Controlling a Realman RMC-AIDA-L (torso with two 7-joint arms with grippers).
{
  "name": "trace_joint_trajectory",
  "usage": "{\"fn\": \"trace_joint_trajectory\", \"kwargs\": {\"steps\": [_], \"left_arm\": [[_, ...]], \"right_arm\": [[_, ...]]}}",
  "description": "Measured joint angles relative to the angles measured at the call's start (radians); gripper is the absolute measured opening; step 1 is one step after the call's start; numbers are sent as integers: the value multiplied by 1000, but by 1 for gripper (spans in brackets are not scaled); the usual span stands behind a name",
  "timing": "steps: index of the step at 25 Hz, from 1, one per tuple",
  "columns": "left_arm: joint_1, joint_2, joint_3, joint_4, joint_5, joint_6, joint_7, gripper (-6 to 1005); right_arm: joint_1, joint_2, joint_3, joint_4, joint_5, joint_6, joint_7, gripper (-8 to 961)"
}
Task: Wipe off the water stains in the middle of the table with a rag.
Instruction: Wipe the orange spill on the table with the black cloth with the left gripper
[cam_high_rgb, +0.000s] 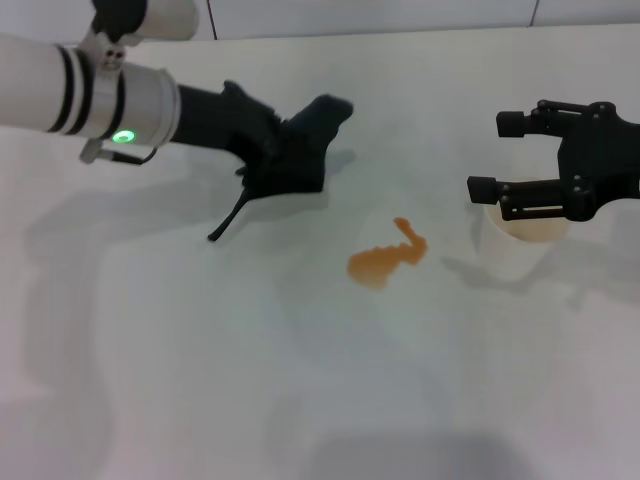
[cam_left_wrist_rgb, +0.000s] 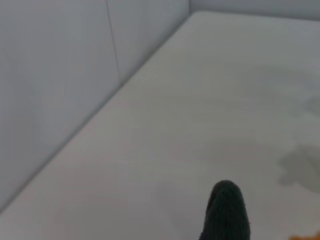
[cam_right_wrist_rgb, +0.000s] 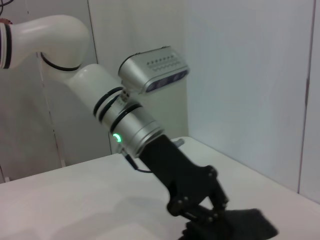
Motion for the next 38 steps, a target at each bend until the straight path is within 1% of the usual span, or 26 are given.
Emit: {"fn": "trace_joint_trajectory", "kwargs": {"steps": [5, 7, 11, 14, 23, 27, 32, 38], "left_arm": [[-57, -2, 2, -84, -41, -81, 48, 91], [-77, -4, 2, -118, -58, -96, 66, 91], [-94, -9, 21, -151, -110, -104, 97, 91], [-94, -9, 91, -167, -188, -116, 103, 91], [-48, -15, 381, -171, -433, -168, 94, 91], [-34, -15, 477, -172, -501, -181, 86, 91], [-32, -15, 538, -172, -516, -183, 59, 91], [-31, -15, 553, -178, -512, -188, 53, 91]], "right_arm": [[0, 0, 4, -1, 0, -1, -9, 856], [1, 0, 4, -2, 0, -1, -10, 856], [3, -1, 4, -7, 0, -1, -10, 856], [3, -1, 5, -8, 0, -1, -10, 856], [-2, -2, 8, -13, 2, -17, -21, 856], [-3, -2, 8, -20, 2, -23, -22, 855], [-4, -2, 6, -21, 3, -24, -24, 855], [-6, -2, 3, -18, 9, -24, -34, 855]]}}
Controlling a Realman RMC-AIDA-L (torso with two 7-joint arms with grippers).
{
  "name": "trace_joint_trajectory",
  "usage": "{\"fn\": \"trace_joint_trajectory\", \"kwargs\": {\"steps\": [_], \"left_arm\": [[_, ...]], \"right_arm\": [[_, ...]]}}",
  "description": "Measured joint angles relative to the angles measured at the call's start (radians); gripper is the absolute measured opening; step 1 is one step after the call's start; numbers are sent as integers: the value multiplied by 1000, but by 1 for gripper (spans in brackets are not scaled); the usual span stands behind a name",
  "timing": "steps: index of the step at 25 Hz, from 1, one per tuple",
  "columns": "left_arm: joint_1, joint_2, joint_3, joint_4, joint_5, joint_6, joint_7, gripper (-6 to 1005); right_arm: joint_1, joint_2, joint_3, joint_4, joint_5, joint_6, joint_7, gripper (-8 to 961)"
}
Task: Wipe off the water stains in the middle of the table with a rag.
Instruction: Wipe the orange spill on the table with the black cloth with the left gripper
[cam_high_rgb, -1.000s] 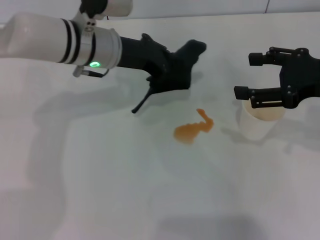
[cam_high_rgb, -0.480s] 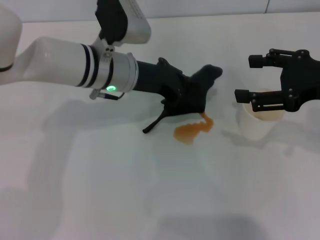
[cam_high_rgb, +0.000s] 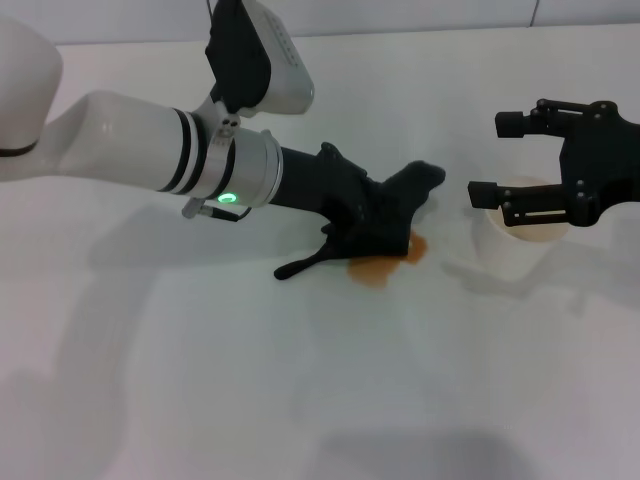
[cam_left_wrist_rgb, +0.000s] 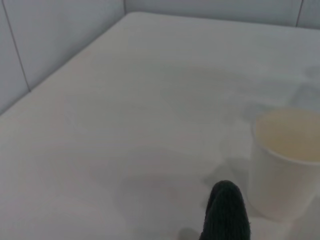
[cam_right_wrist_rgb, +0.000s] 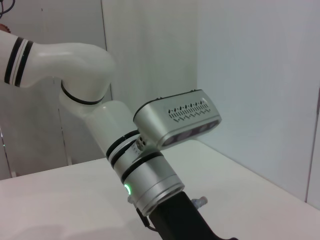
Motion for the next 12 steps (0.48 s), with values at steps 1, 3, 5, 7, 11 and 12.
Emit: {"fn": "trace_joint_trajectory", "kwargs": {"steps": [1, 3, 5, 7, 11, 12], "left_arm": [[0, 0, 15, -2, -2, -5, -2, 91], [0, -2, 52, -2, -5, -16, -15, 91], [0, -5, 108, 2, -6, -29, -40, 91], [-1, -6, 152, 6, -7, -40, -63, 91], [-3, -8, 193, 15, -17, -55, -90, 91], [-2, -7, 195, 19, -23, -55, -91, 91]], "right_arm": [[0, 0, 0, 0, 0, 0, 0, 855], [-1, 0, -1, 0, 0, 0, -1, 855], [-1, 0, -2, 0, 0, 0, -1, 855], [-1, 1, -2, 0, 0, 0, -1, 854], [0, 2, 0, 0, 0, 0, -3, 854], [0, 2, 0, 0, 0, 0, -4, 854]]}}
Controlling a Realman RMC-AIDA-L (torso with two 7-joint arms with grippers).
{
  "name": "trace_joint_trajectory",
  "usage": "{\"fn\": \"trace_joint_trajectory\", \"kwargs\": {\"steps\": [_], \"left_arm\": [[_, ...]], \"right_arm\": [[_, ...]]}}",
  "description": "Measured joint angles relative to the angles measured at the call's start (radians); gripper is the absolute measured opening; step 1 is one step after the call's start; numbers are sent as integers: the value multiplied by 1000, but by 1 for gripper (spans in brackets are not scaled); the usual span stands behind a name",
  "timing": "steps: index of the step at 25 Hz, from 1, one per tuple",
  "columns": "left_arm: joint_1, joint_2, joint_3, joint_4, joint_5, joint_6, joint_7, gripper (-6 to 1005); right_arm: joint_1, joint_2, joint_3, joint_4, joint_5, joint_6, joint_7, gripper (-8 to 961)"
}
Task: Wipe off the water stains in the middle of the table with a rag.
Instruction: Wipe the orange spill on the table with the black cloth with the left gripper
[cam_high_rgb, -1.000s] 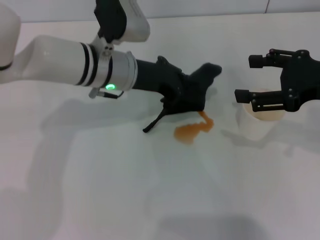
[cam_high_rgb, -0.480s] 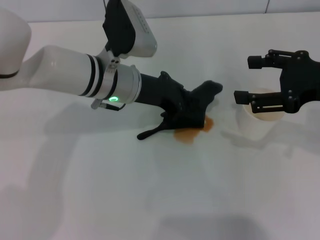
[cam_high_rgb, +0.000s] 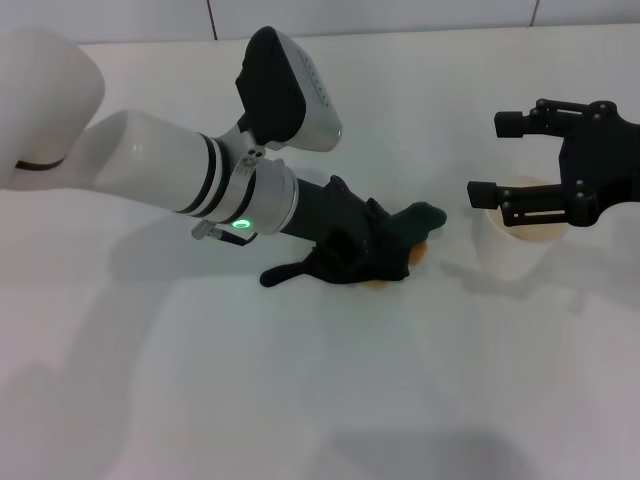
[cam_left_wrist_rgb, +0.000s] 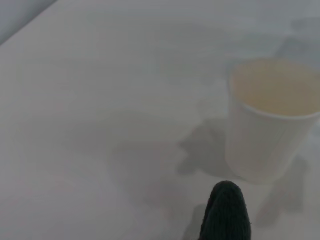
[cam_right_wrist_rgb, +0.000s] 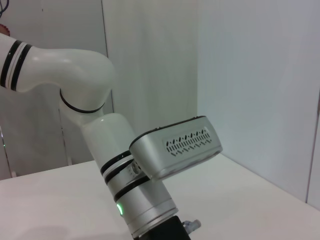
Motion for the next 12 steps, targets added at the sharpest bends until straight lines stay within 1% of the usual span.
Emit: {"fn": "trace_joint_trajectory", "kwargs": {"steps": [5, 12], "left_arm": [[3, 4, 8, 11, -12, 6, -2, 91], [2, 2, 26, 12, -13, 9, -3, 91]], "right_arm": [[2, 0, 2, 1, 0, 2, -1, 854], [3, 0, 3, 2, 1, 3, -2, 855]]}}
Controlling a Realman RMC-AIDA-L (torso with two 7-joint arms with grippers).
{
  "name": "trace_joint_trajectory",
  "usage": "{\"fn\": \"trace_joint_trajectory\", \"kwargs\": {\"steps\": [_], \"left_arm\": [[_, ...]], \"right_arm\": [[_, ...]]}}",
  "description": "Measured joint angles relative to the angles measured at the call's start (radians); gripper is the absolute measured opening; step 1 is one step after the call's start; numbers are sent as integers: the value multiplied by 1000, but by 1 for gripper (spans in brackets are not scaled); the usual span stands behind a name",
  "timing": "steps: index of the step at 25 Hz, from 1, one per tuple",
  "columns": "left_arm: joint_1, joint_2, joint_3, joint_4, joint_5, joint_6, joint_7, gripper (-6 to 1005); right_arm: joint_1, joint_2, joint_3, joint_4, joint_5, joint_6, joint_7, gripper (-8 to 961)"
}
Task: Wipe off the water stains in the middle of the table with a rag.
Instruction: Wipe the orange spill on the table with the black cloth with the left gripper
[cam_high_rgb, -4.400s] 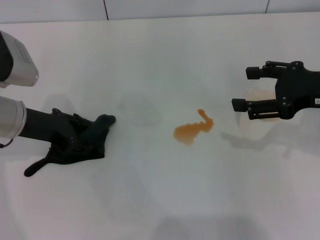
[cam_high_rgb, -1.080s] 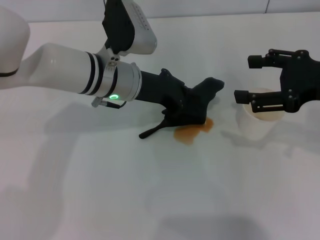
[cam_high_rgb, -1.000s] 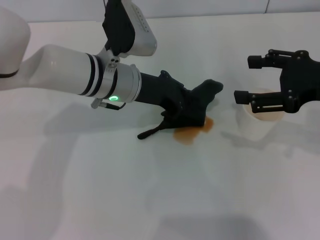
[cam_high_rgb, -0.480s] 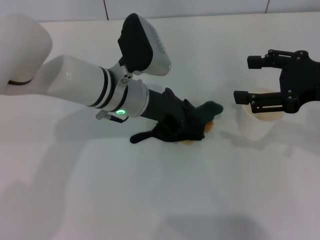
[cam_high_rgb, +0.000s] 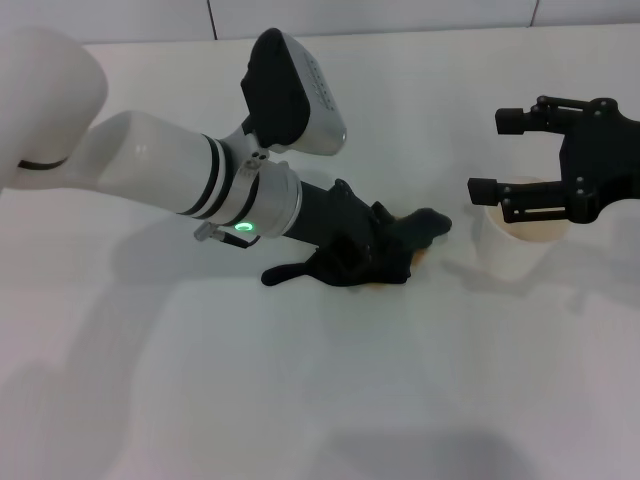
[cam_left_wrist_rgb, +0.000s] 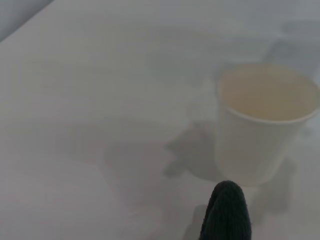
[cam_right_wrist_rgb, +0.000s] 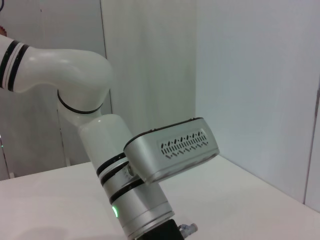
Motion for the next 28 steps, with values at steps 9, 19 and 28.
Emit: {"fn": "trace_joint_trajectory", "kwargs": {"steps": [9, 19, 28], "left_arm": [[0, -1, 20, 1, -21, 39, -2, 91], [6, 1, 20, 1, -32, 74, 7, 91], [6, 14, 0, 2, -32, -20, 35, 91]], "right_arm": [[-2, 0, 1, -2, 4, 0, 0, 855], [-1, 0, -1, -4, 10, -1, 0, 855], [0, 0, -3, 2, 10, 0, 0, 855]]}}
